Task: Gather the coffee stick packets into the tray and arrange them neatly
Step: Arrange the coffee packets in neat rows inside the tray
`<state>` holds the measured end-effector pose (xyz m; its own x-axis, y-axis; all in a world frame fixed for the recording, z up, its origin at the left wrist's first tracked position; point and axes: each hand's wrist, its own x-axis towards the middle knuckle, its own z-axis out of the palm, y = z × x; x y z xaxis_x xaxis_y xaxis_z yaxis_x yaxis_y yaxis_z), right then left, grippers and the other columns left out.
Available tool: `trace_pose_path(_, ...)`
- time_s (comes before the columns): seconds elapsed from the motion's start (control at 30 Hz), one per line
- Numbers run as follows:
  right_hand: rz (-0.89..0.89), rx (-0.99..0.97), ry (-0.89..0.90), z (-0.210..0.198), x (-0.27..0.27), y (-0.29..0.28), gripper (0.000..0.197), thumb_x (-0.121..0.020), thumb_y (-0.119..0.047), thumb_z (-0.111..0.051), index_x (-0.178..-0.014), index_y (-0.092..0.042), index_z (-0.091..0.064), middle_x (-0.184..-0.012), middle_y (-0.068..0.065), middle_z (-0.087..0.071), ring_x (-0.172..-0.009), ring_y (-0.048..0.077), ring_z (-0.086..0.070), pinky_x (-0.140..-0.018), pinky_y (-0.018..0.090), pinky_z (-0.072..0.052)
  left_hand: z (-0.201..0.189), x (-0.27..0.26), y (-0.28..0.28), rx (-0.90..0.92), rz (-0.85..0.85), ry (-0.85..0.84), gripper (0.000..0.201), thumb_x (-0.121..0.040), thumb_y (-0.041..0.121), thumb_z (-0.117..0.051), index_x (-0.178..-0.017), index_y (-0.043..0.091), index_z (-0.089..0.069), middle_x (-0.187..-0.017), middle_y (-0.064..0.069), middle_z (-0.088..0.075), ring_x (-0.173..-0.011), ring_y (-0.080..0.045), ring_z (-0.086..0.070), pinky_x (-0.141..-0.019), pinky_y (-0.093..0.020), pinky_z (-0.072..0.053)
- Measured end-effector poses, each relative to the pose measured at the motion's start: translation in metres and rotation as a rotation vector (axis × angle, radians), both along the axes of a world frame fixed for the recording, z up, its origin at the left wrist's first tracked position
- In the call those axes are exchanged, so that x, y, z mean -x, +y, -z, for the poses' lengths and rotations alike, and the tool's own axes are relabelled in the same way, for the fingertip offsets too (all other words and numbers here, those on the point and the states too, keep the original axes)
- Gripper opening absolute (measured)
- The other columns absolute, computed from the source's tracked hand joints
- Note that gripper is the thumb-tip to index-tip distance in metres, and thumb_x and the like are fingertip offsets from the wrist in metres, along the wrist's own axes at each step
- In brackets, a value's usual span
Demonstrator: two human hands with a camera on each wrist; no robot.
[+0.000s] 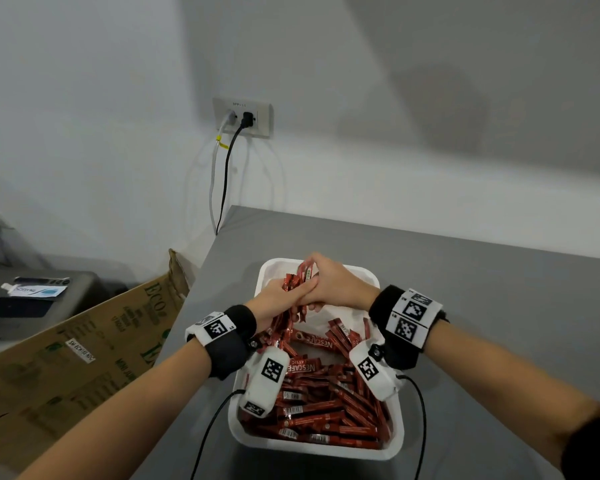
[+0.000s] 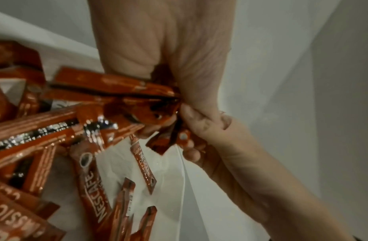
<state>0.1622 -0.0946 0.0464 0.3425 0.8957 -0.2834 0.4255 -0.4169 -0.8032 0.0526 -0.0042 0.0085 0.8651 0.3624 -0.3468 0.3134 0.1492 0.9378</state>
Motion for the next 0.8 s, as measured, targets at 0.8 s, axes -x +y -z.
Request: trace_pose_path(0.8, -0.196, 0.440, -0.695, 0.063, -0.044, -0.006, 0.012, -0.081, 0.000, -0.062, -0.070, -0.005, -0.060, -0.075, 0.009, -0.062, -0.070, 0.020, -0.059, -0.061, 0.023, -0.047, 0.012, 0.006, 0.030, 0.033, -0.283, 0.000, 0.016, -0.095, 0.009, -0.048, -0.108, -0.001, -0.052, -0.088, -0.014, -0.059, -0.074, -0.023, -0.056, -0.064, -0.026, -0.054)
